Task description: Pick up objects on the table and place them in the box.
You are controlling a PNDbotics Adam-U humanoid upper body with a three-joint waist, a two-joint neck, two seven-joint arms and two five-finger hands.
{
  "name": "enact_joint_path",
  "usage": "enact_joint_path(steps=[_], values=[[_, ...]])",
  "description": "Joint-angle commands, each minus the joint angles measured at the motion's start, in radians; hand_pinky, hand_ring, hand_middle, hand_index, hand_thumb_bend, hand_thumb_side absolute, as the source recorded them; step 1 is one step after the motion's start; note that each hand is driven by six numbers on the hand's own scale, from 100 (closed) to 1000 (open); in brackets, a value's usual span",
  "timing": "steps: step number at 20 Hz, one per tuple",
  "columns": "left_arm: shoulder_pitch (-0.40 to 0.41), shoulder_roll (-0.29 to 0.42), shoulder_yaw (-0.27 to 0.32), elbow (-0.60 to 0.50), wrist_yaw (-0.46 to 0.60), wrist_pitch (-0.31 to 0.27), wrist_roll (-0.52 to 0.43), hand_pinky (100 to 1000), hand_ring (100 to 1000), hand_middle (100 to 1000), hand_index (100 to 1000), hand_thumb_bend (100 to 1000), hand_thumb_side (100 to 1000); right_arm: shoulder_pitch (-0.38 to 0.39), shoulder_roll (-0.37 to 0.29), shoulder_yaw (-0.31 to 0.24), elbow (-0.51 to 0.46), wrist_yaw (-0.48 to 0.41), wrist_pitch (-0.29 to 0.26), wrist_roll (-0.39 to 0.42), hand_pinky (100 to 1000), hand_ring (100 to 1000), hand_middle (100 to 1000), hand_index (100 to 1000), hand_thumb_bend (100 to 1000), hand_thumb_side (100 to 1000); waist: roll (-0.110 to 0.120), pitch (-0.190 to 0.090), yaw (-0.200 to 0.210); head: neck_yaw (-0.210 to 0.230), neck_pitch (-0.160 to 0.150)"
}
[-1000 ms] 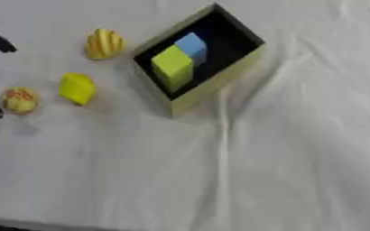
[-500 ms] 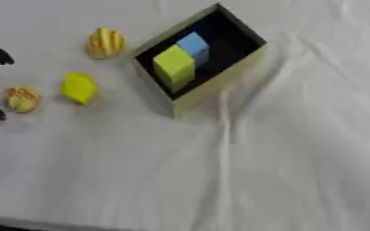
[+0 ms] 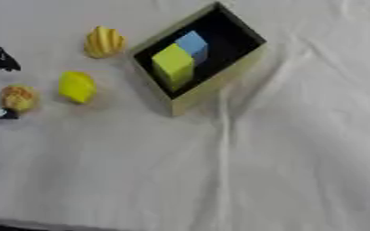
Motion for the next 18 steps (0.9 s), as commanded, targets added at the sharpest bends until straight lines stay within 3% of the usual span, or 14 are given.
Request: enact_joint_path(steps=[1, 7, 11, 15, 18], values=[[-0.021, 0.017, 0.0, 0.023, -0.023, 0.001, 0.007, 758, 726, 660, 784, 660, 343, -0.006, -0.018, -0.012, -0.015, 0.003, 0.004, -0.002, 846, 783, 620, 736, 100, 455, 0.003, -0.018, -0.001, 0.006, -0.014], [-0.033, -0.002, -0.006, 0.086, -0.08, -0.006, -0.002, 761, 736, 677, 793, 510, 184, -0.004, -0.015, -0.013, -0.015, 0.002, 0.005, -0.002, 847, 783, 617, 735, 100, 459, 0.001, -0.016, -0.004, 0.009, -0.015], [-0.038, -0.013, -0.004, 0.111, -0.096, -0.006, -0.012, 762, 739, 683, 797, 496, 179, -0.003, -0.014, -0.012, -0.015, 0.002, 0.006, -0.001, 847, 783, 615, 735, 100, 461, 0.001, -0.016, -0.004, 0.011, -0.015], [-0.043, -0.025, -0.005, 0.124, -0.093, -0.007, -0.009, 755, 731, 674, 792, 427, 205, -0.002, -0.012, -0.013, -0.015, 0.001, 0.006, 0.0, 847, 783, 614, 735, 100, 461, -0.001, -0.017, -0.005, 0.014, -0.016], [-0.044, -0.029, -0.009, 0.125, -0.082, -0.008, -0.005, 725, 700, 641, 765, 312, 244, -0.001, -0.012, -0.013, -0.015, 0.001, 0.007, -0.001, 848, 784, 613, 735, 100, 461, -0.002, -0.016, -0.005, 0.014, -0.015]])
